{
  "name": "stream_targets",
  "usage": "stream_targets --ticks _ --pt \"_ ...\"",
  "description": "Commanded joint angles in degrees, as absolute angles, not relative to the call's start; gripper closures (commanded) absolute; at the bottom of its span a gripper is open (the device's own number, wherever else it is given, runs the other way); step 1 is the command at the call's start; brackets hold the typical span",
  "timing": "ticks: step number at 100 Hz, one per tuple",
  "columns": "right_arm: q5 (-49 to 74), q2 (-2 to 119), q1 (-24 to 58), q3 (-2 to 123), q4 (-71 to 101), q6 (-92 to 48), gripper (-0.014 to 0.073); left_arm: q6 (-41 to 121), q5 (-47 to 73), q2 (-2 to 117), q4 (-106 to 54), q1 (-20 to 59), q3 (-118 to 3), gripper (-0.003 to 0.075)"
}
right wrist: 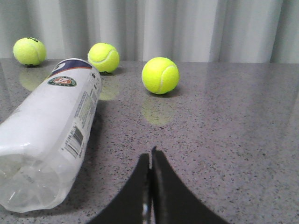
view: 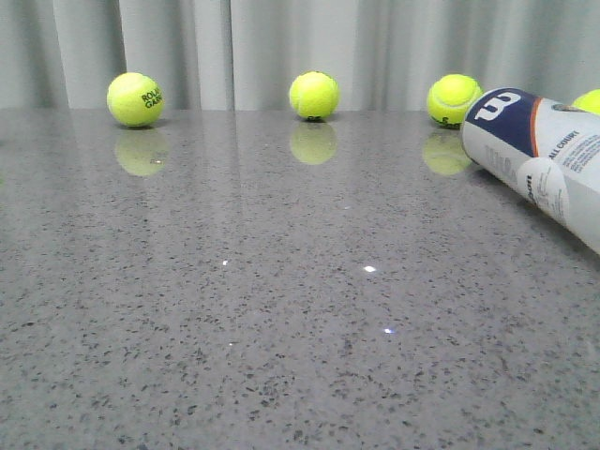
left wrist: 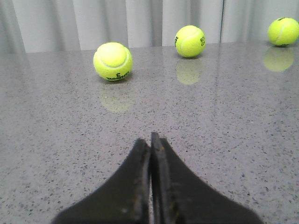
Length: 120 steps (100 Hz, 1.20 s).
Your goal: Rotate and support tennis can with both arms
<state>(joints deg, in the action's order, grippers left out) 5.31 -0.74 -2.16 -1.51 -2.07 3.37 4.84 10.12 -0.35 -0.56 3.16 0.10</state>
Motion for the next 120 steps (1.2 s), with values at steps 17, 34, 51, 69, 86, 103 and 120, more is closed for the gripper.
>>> stream_targets --ticks 17,34,51,69,86,103,120 --pt "0.35 -1.58 -2.02 -1.64 -2.69 2.82 0.0662 4.36 5.27 -2.26 -1.06 2.83 2.57 0.0739" --pt "-4.14 -1.58 -2.02 -1.64 -2.69 2.82 0.0662 4.36 5.27 -2.26 -1.06 2.83 2.57 0.0739" --pt "-1.82 -1.58 -2.02 0.94 -2.69 2.82 0.0662 4.36 5.27 -2.26 -1.06 2.83 2.57 0.0739" --pt "12.05 -0.04 -2.02 8.76 -2.63 3.53 0.0662 4.36 5.27 -2.26 -1.06 2.83 2.57 0.0739" --pt "23.69 5.79 -2.02 16.86 -2.63 3.52 0.0662 4.36 5.27 -2.26 -1.06 2.83 2.57 0.0739" --pt "31.28 14.58 -2.02 24.43 -2.63 3.52 0.0662 4.36 5.27 -2.26 -1.06 2.83 2.57 0.0739" --pt "38.11 24.94 -2.02 32.35 -2.63 3.47 0.065 4.36 5.27 -2.26 -1.06 2.83 2.57 0.0739"
